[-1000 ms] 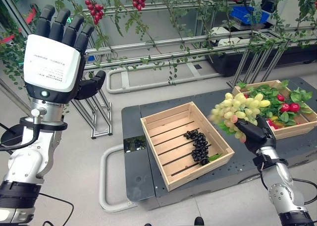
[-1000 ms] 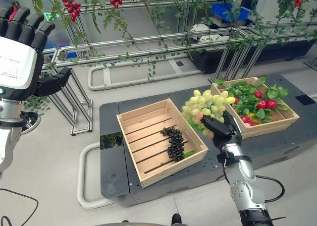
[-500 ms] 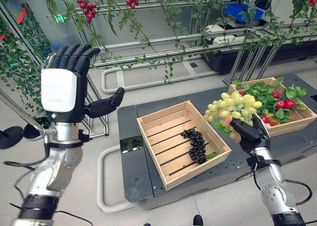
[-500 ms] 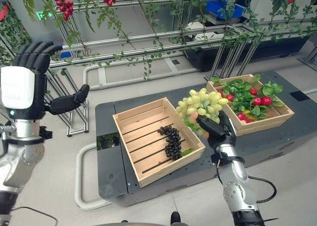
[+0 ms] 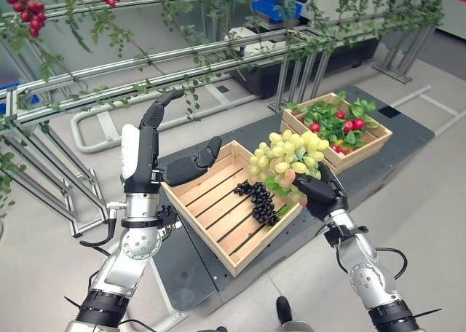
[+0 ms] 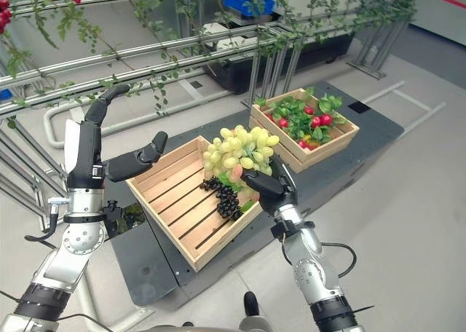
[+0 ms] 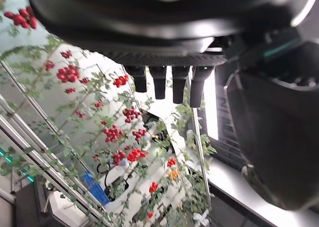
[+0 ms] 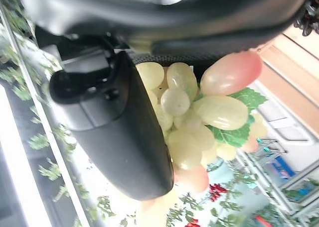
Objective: Pick up the fruits from the basket on one side to the basket on the other side
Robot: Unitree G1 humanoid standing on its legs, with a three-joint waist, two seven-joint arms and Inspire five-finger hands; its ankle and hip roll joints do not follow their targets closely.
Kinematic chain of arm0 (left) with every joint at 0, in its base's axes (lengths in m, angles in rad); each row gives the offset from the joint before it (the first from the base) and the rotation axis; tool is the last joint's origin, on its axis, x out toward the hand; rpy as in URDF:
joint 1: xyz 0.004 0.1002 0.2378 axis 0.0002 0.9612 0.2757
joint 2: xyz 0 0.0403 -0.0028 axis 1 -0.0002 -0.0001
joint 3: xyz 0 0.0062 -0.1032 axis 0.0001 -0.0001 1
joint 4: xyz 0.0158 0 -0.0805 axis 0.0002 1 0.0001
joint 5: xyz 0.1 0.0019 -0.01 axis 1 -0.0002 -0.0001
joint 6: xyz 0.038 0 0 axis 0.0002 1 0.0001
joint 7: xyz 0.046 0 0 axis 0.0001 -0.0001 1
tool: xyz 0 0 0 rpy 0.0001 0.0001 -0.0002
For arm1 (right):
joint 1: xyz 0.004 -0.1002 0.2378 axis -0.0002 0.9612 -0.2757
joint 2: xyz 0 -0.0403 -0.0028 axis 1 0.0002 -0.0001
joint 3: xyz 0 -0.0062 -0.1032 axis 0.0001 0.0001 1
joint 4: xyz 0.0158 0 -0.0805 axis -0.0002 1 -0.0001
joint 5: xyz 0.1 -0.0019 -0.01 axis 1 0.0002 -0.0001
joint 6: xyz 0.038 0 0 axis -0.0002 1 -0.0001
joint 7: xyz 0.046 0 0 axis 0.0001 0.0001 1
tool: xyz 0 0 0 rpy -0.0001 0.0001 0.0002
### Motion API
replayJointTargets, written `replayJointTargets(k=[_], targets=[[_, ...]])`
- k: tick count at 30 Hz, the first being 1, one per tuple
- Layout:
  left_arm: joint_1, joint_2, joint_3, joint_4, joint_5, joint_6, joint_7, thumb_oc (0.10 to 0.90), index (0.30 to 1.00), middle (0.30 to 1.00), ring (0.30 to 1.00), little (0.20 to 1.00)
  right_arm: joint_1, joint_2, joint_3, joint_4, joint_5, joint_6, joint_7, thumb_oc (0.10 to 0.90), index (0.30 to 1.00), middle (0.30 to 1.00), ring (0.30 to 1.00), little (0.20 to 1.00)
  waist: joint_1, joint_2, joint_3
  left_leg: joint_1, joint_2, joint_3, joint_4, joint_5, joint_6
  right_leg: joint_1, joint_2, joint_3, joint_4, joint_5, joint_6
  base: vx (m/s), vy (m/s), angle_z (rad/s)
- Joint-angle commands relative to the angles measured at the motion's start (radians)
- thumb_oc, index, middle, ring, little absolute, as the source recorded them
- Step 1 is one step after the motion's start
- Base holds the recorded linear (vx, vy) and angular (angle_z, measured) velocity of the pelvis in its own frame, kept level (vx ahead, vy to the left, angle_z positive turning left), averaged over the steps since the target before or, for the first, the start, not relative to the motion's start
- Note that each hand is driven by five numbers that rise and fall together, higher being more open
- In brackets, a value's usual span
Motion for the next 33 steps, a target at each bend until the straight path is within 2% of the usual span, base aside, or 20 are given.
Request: replayJointTargets(k=[1, 2, 3, 6, 7, 9, 11, 13, 14, 16, 18, 21, 25, 28, 30, 33], targets=[[-0.100, -0.006, 0.083, -0.077, -0.100, -0.118, -0.025, 0.800, 0.900, 0.900, 0.900, 0.900, -0.130, -0.011, -0.044, -0.156, 0.096, -0.124, 0.086, 0.400, 0.300, 0.300, 0.300, 0.300, 0.015, 0.061, -0.016, 0.001, 0.014, -0.054, -0.049, -0.008, -0.037, -0.018, 0.019, -0.119, -0.022, 0.049, 0.041, -0.16, 0.239, -0.44], [-0.095, -0.005, 0.086, -0.086, -0.128, -0.115, -0.049, 0.800, 0.900, 0.900, 0.900, 0.900, -0.129, -0.012, -0.043, -0.155, 0.107, -0.118, 0.084, 0.400, 0.300, 0.300, 0.300, 0.300, 0.019, 0.062, -0.013, 0.006, 0.014, -0.045, -0.049, -0.012, -0.037, -0.024, 0.014, -0.142, -0.017, 0.054, 0.042, -0.14, 0.156, -0.52], [-0.087, -0.004, 0.092, -0.103, -0.171, -0.110, -0.088, 0.800, 0.900, 0.900, 0.900, 0.900, -0.131, -0.011, -0.034, -0.147, 0.120, -0.117, 0.090, 0.400, 0.300, 0.300, 0.300, 0.300, 0.027, 0.067, -0.009, 0.016, 0.015, -0.028, -0.061, -0.009, -0.032, -0.024, 0.009, -0.196, 0.023, 0.045, 0.041, -0.13, 0.104, -0.51], [-0.079, -0.001, 0.095, -0.117, -0.192, -0.115, -0.108, 0.800, 0.900, 0.900, 0.900, 0.900, -0.130, -0.013, -0.019, -0.144, 0.120, -0.129, 0.111, 0.400, 0.300, 0.300, 0.300, 0.300, 0.037, 0.078, -0.012, 0.020, 0.019, -0.010, -0.086, 0.009, -0.023, -0.020, 0.017, -0.241, 0.100, 0.015, 0.031, -0.14, 0.057, -0.49], [-0.080, -0.002, 0.089, -0.125, -0.215, -0.117, -0.106, 0.800, 0.900, 0.900, 0.900, 0.900, -0.133, -0.007, -0.007, -0.142, 0.120, -0.140, 0.125, 0.400, 0.300, 0.300, 0.300, 0.300, 0.044, 0.095, -0.013, 0.024, 0.031, 0.001, -0.104, 0.021, -0.015, -0.011, 0.028, -0.278, 0.169, -0.037, 0.017, -0.12, 0.015, -0.41], [-0.079, -0.004, 0.085, -0.125, -0.222, -0.115, -0.088, 0.800, 0.900, 0.900, 0.900, 0.900, -0.140, -0.003, 0.010, -0.132, 0.123, -0.145, 0.153, 0.400, 0.300, 0.300, 0.300, 0.300, 0.053, 0.107, -0.016, 0.018, 0.043, 0.024, -0.112, 0.039, -0.004, -0.002, 0.034, -0.315, 0.257, -0.090, -0.004, -0.17, -0.031, -0.40], [-0.075, -0.010, 0.077, -0.131, -0.261, -0.113, -0.096, 0.800, 0.900, 0.900, 0.900, 0.900, -0.140, -0.003, 0.028, -0.126, 0.114, -0.153, 0.179, 0.400, 0.300, 0.300, 0.300, 0.300, 0.072, 0.108, -0.020, 0.006, 0.051, 0.049, -0.111, 0.049, 0.007, 0.020, 0.023, -0.369, 0.327, -0.132, -0.024, -0.16, -0.115, -0.35], [-0.070, -0.012, 0.079, -0.136, -0.282, -0.117, -0.118, 0.800, 0.900, 0.900, 0.900, 0.900, -0.141, -0.006, 0.033, -0.122, 0.114, -0.157, 0.195, 0.400, 0.300, 0.300, 0.300, 0.300, 0.085, 0.105, -0.024, -0.002, 0.059, 0.064, -0.110, 0.052, 0.010, 0.040, 0.020, -0.394, 0.337, -0.154, -0.033, -0.13, -0.174, -0.54], [-0.068, -0.014, 0.077, -0.141, -0.307, -0.117, -0.136, 0.800, 0.900, 0.900, 0.900, 0.900, -0.137, -0.013, 0.040, -0.130, 0.115, -0.163, 0.200, 0.400, 0.300, 0.300, 0.300, 0.300, 0.096, 0.095, -0.032, -0.020, 0.072, 0.080, -0.106, 0.060, 0.006, 0.086, 0.026, -0.410, 0.313, -0.196, -0.036, -0.12, -0.276, -0.67], [-0.064, -0.014, 0.074, -0.149, -0.361, -0.112, -0.169, 0.800, 0.900, 0.900, 0.900, 0.900, -0.129, -0.018, 0.042, -0.141, 0.140, -0.154, 0.216, 0.400, 0.300, 0.300, 0.300, 0.300, 0.099, 0.077, -0.037, -0.027, 0.078, 0.091, -0.101, 0.066, -0.006, 0.133, 0.034, -0.403, 0.195, -0.186, -0.037, -0.10, -0.316, -0.72], [-0.074, -0.036, 0.057, -0.165, -0.529, -0.072, -0.279, 0.800, 0.900, 0.900, 0.900, 0.900, -0.125, -0.020, 0.037, -0.148, 0.158, -0.137, 0.234, 0.400, 0.300, 0.300, 0.300, 0.300, 0.094, 0.057, -0.043, -0.048, 0.092, 0.108, -0.100, 0.078, -0.031, 0.166, 0.063, -0.380, 0.085, -0.164, -0.032, -0.13, -0.347, -0.78], [-0.094, -0.093, -0.002, -0.188, -0.551, -0.056, -0.365, 0.800, 0.900, 0.900, 0.900, 0.900, -0.121, -0.010, 0.029, -0.157, 0.157, -0.116, 0.216, 0.400, 0.300, 0.300, 0.300, 0.300, 0.073, 0.047, -0.045, -0.050, 0.118, 0.123, -0.123, 0.100, -0.054, 0.184, 0.097, -0.350, -0.001, -0.133, -0.041, -0.11, -0.292, -0.58], [-0.103, -0.110, -0.057, -0.207, -0.580, -0.041, -0.418, 0.800, 0.900, 0.900, 0.900, 0.900, -0.082, -0.016, 0.007, -0.174, 0.179, -0.117, 0.222, 0.400, 0.300, 0.300, 0.300, 0.300, 0.035, 0.043, -0.057, -0.037, 0.154, 0.135, -0.172, 0.132, -0.076, 0.174, 0.148, -0.319, -0.022, -0.132, -0.068, -0.11, -0.276, -0.37], [-0.105, -0.117, -0.068, -0.195, -0.639, -0.043, -0.437, 0.800, 0.900, 0.900, 0.900, 0.900, -0.073, -0.010, 0.000, -0.171, 0.192, -0.110, 0.220, 0.400, 0.300, 0.300, 0.300, 0.300, 0.022, 0.044, -0.060, -0.042, 0.167, 0.134, -0.185, 0.149, -0.085, 0.165, 0.166, -0.305, -0.022, -0.133, -0.077, -0.10, -0.160, -0.32], [-0.108, -0.129, -0.079, -0.181, -0.657, -0.056, -0.441, 0.800, 0.900, 0.900, 0.900, 0.900, -0.068, -0.002, -0.002, -0.172, 0.186, -0.106, 0.219, 0.400, 0.300, 0.300, 0.300, 0.300, 0.015, 0.044, -0.063, -0.052, 0.170, 0.121, -0.178, 0.149, -0.088, 0.157, 0.178, -0.287, -0.022, -0.133, -0.084, -0.10, -0.111, -0.27], [-0.083, -0.143, -0.090, -0.188, -0.684, -0.062, -0.433, 0.800, 0.900, 0.900, 0.900, 0.900, -0.052, 0.004, 0.007, -0.171, 0.179, -0.075, 0.213, 0.400, 0.300, 0.300, 0.300, 0.300, 0.022, 0.034, -0.070, -0.076, 0.159, 0.001, -0.123, 0.134, -0.091, 0.144, 0.187, -0.225, -0.022, -0.122, -0.098, -0.08, -0.049, -0.50]])
